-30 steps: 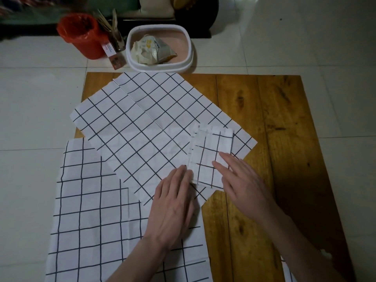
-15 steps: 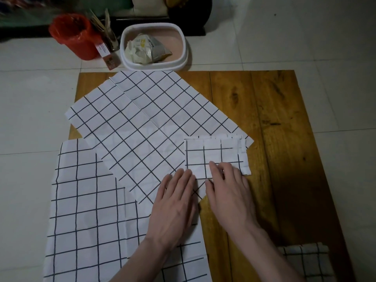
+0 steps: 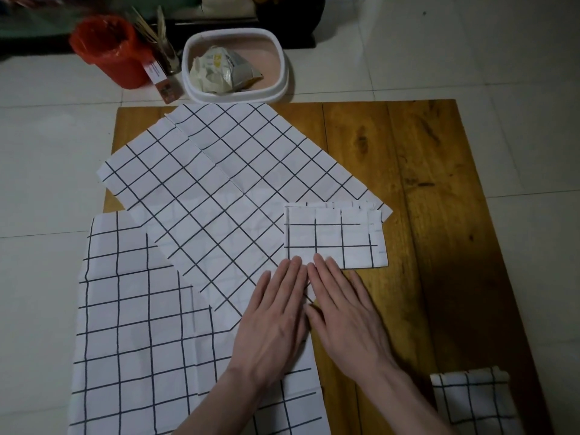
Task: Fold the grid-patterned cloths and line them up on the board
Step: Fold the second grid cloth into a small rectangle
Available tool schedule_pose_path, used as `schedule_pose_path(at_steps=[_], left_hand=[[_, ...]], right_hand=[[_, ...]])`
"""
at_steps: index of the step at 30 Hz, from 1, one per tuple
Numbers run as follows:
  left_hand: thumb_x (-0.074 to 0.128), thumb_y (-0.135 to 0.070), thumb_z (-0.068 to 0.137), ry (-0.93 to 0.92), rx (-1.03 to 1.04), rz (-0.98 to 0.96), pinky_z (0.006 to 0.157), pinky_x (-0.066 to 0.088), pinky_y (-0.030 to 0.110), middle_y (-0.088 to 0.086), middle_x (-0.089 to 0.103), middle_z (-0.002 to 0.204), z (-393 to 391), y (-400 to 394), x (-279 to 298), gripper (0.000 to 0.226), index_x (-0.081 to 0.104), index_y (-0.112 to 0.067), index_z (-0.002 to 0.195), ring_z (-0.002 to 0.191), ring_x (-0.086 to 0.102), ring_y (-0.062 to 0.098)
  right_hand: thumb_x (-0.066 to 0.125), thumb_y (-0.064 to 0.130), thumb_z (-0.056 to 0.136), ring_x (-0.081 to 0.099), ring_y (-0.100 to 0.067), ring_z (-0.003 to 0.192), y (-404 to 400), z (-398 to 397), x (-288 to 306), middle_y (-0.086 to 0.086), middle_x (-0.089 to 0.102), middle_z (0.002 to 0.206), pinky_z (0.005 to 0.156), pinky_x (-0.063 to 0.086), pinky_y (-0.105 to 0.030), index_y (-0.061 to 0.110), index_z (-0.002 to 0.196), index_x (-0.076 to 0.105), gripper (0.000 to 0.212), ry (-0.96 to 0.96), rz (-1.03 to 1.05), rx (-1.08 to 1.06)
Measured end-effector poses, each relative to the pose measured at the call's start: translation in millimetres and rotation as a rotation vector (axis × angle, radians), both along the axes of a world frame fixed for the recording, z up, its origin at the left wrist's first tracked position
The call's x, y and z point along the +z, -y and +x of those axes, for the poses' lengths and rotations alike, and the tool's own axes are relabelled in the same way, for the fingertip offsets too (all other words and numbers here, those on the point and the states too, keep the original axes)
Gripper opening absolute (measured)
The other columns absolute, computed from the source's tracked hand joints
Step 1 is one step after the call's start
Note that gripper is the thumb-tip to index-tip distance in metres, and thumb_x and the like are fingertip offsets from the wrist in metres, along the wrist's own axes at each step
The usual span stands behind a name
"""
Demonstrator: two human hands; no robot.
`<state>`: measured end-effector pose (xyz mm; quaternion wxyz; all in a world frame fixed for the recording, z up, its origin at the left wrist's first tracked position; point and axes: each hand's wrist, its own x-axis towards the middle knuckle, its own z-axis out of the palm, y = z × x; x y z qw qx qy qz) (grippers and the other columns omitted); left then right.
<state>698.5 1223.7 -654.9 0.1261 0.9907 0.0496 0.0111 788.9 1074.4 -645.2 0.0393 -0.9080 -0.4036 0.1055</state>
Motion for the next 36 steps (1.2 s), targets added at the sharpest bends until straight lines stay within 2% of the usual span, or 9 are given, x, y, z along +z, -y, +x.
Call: schedule_pose_path(at_steps=[8,19,23,26,29,32,34,36], left_hand=[[0.034,-0.033,0.111,-0.001,-0.004,-0.010,0.126,0.025,0.048,0.007,0.023,0.173,0,-4,5,0.058,0.031,-0.009,0.163,0.161,0.018,0.020],[0.038,-0.034,0.109,0.013,0.024,-0.022,0.129,0.020,0.046,0.008,0.029,0.171,4,0,9,0.058,0.036,-0.008,0.161,0.161,0.020,0.018],[0.036,-0.034,0.110,0.026,0.023,-0.022,0.130,0.019,0.046,0.007,0.030,0.170,4,0,9,0.057,0.038,-0.008,0.161,0.160,0.022,0.018],[0.037,-0.034,0.110,0.034,0.027,-0.013,0.130,0.020,0.047,0.007,0.033,0.169,4,0,8,0.056,0.040,-0.008,0.160,0.159,0.025,0.018],[0.036,-0.035,0.110,0.054,0.056,-0.009,0.126,0.028,0.051,0.010,0.047,0.161,10,2,11,0.052,0.052,-0.008,0.152,0.152,0.041,0.023],[0.038,-0.035,0.110,0.080,0.110,-0.036,0.120,0.035,0.047,0.006,0.062,0.137,28,3,19,0.040,0.064,-0.012,0.130,0.129,0.057,0.026],[0.041,-0.033,0.108,0.086,0.178,-0.055,0.115,0.038,0.045,0.005,0.060,0.131,42,3,22,0.034,0.064,-0.014,0.124,0.123,0.056,0.027],[0.044,-0.033,0.105,0.073,0.247,-0.038,0.113,0.039,0.045,0.010,0.056,0.139,55,2,21,0.039,0.060,-0.011,0.133,0.127,0.052,0.030]], right_hand=[[0.017,0.059,0.109,0.004,-0.012,0.160,13,11,5,0.005,0.004,0.174,0.125,0.016,-0.047,0.023,0.166,0.011,0.068,-0.055,-0.061,0.009],[0.017,0.061,0.108,0.004,-0.013,0.160,54,25,4,0.001,0.004,0.175,0.125,0.016,-0.045,0.019,0.166,0.008,0.072,-0.036,-0.098,-0.081],[0.012,0.061,0.108,-0.001,-0.012,0.160,67,32,6,0.002,0.001,0.175,0.126,0.012,-0.042,0.019,0.166,0.002,0.072,-0.047,-0.077,-0.194],[0.010,0.061,0.108,-0.003,-0.010,0.160,67,33,8,0.003,0.001,0.174,0.127,0.009,-0.041,0.020,0.166,0.003,0.072,-0.059,-0.066,-0.201],[0.010,0.062,0.108,0.000,-0.009,0.160,64,33,11,0.004,0.005,0.174,0.127,0.008,-0.043,0.022,0.166,0.010,0.071,-0.056,-0.047,-0.211],[0.012,0.059,0.107,0.018,-0.014,0.158,61,37,15,0.003,0.022,0.171,0.127,0.018,-0.047,0.021,0.163,0.027,0.069,-0.050,-0.003,-0.226],[0.020,0.056,0.107,0.036,-0.018,0.150,59,43,19,-0.001,0.041,0.163,0.124,0.028,-0.047,0.020,0.155,0.044,0.064,-0.028,0.036,-0.231],[0.028,0.052,0.106,0.047,-0.021,0.139,56,51,22,-0.003,0.054,0.149,0.118,0.035,-0.044,0.018,0.142,0.058,0.057,0.002,0.094,-0.236]])
